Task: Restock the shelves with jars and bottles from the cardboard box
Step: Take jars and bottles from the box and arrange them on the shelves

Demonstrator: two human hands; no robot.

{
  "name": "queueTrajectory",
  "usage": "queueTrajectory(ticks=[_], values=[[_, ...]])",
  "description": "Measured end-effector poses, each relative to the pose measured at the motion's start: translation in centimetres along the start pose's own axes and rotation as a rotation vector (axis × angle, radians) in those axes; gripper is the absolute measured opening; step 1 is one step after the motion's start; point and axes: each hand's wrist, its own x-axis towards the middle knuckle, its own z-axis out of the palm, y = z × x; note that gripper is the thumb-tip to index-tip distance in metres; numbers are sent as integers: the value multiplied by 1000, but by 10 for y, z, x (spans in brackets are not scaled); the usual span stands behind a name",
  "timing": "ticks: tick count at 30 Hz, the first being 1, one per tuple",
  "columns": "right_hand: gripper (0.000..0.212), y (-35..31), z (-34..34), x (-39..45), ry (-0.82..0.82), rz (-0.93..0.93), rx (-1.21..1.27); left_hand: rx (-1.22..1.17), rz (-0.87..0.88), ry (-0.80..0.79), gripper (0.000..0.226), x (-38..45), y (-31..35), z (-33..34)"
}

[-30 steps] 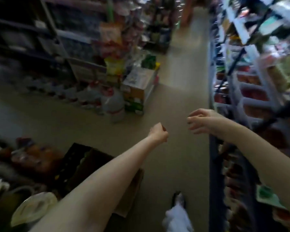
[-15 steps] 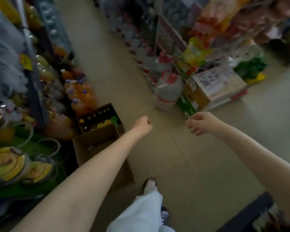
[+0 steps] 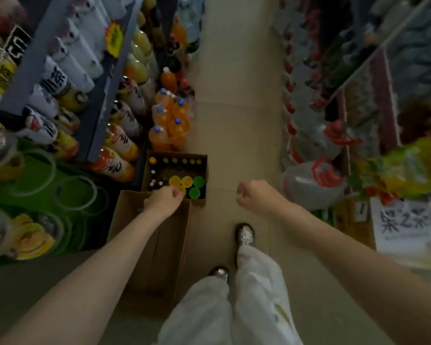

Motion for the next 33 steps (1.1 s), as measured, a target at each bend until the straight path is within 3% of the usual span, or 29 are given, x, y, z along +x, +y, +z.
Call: queueTrajectory(ticks=[3,7,11,14,17,22,25,30,33], values=[[29,2,6,74,-101,-82,-60,-58,-89,5,38,46,-5,-5],[33,10,38,181,-139,-221,-181,-259,-117,142,36,124,-20,-3],[40,32,123,311,-222,-330,-333,-362,-89,195,37,237,-51,31],[52,52,199,401,-211,-393,-609,-323,-79,180,31,317,-81,68],[57,62,267,471,-206,-345,-859,-269,-58,192,30,374,-104,96],[54,74,340,532,-281,-201,-1014,-307,-29,149,34,415,-117,119],[50,78,344,545,-277,-229,-996,-319,-34,141,34,425,-122,122],[82,46,271,532,-432,-297,-1003,-233,-67,84,23,412,-116,116],[72,10,206,521,-623,-352,-879,-249,-40,-62,56,399,-108,105]])
